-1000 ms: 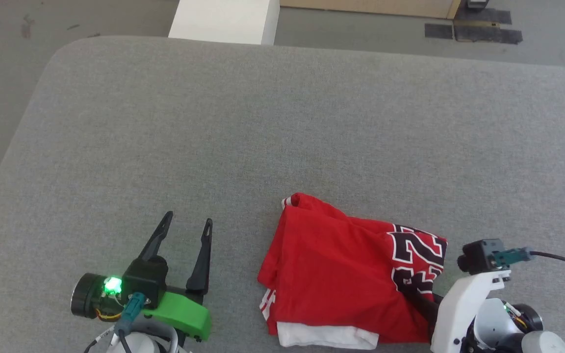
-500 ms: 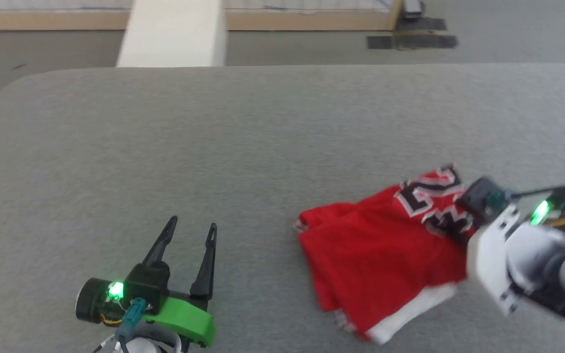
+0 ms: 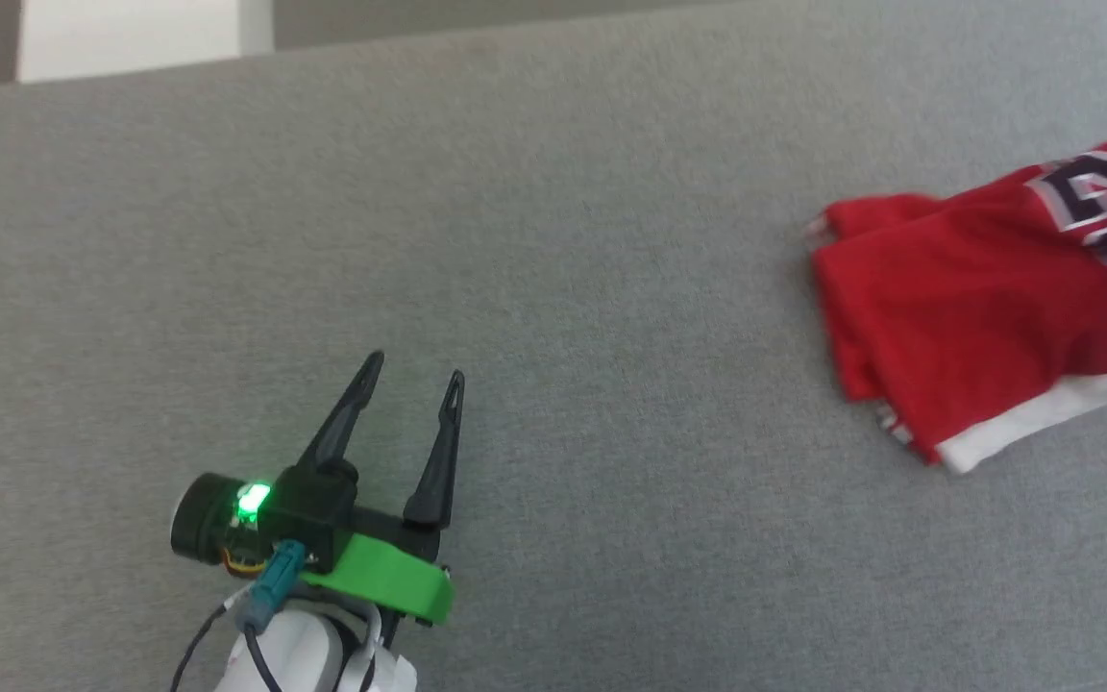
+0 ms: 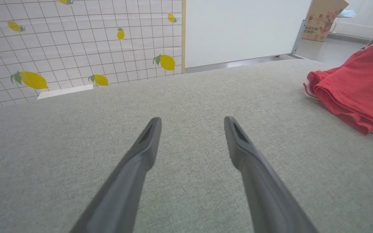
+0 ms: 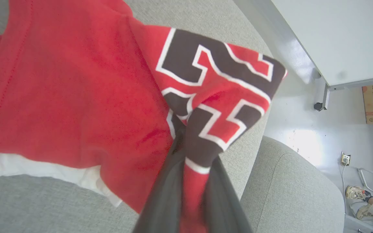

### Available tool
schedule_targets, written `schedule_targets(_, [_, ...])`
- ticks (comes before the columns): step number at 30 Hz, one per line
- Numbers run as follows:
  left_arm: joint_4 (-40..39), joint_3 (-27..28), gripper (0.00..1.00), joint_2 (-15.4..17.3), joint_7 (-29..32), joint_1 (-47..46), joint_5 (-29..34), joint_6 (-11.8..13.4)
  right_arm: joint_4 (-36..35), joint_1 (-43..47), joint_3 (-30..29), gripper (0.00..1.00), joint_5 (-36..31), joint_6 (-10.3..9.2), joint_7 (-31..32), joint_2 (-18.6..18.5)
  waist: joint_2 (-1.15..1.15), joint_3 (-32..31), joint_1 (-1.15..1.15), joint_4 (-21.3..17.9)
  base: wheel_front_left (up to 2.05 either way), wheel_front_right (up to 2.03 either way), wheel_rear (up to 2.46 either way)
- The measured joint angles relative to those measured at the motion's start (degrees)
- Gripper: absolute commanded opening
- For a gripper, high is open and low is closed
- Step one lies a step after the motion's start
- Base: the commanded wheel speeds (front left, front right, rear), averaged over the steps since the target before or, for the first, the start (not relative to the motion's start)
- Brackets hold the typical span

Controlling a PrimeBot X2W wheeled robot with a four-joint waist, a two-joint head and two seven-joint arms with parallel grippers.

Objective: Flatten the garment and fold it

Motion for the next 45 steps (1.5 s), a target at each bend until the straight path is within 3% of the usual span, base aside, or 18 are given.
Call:
schedule_targets(13, [-4.3,-0.1,1.00,1.6,1.5,-3.5,0.6,-0.3,24.2,0.2,-10.5,0.00,-4.4,0.01,-12.1,-3.3,0.00,9.2,0.00,-0.8,0.00,0.00,0.00])
schedule_targets(22, [-4.7,-0.2,1.00,2.4,1.8,-4.1,1.0,-0.3,32.5,0.1,-15.0,0.00,-7.3,0.01,-16.0,-0.1,0.00,11.9,0.01,0.8,0.00,0.00,0.00])
schedule_targets(23, [-4.6,-0.2,1.00,2.4,1.8,-4.2,1.0,-0.3,32.8,0.0,-15.3,0.05,-7.7,0.01,-16.4,0.3,0.00,11.9,0.01,0.9,0.00,0.00,0.00])
schedule_targets(24, [-4.5,-0.3,1.00,2.5,1.8,-4.2,1.0,-0.3,33.1,-0.2,-15.4,0.95,-8.0,0.01,-16.7,0.7,0.00,11.7,0.01,1.0,0.00,0.00,0.00])
schedule_targets(25, [-4.4,-0.3,1.00,2.5,1.8,-4.2,1.0,-0.3,33.3,-0.5,-15.4,1.00,-8.3,0.01,-17.1,1.1,0.00,11.4,0.01,1.1,0.00,0.00,0.00])
schedule_targets(32, [-1.4,-0.3,1.00,1.4,1.3,-4.1,0.1,-0.1,32.7,-2.3,-13.3,1.00,-7.8,0.01,-18.5,1.4,0.00,7.1,0.01,1.4,0.00,0.00,0.00])
schedule_targets(39, [1.5,1.2,1.00,0.7,0.4,-3.1,-1.7,0.7,25.0,-4.8,-11.4,1.00,-1.1,0.00,-21.8,2.1,0.00,0.0,0.00,1.7,0.00,0.00,0.00])
schedule_targets(45, [1.9,4.4,1.00,1.5,0.4,-0.5,-3.8,1.9,19.3,-5.1,-11.2,1.00,3.3,0.00,-26.2,6.2,0.00,-6.5,0.00,2.1,0.00,0.00,0.00])
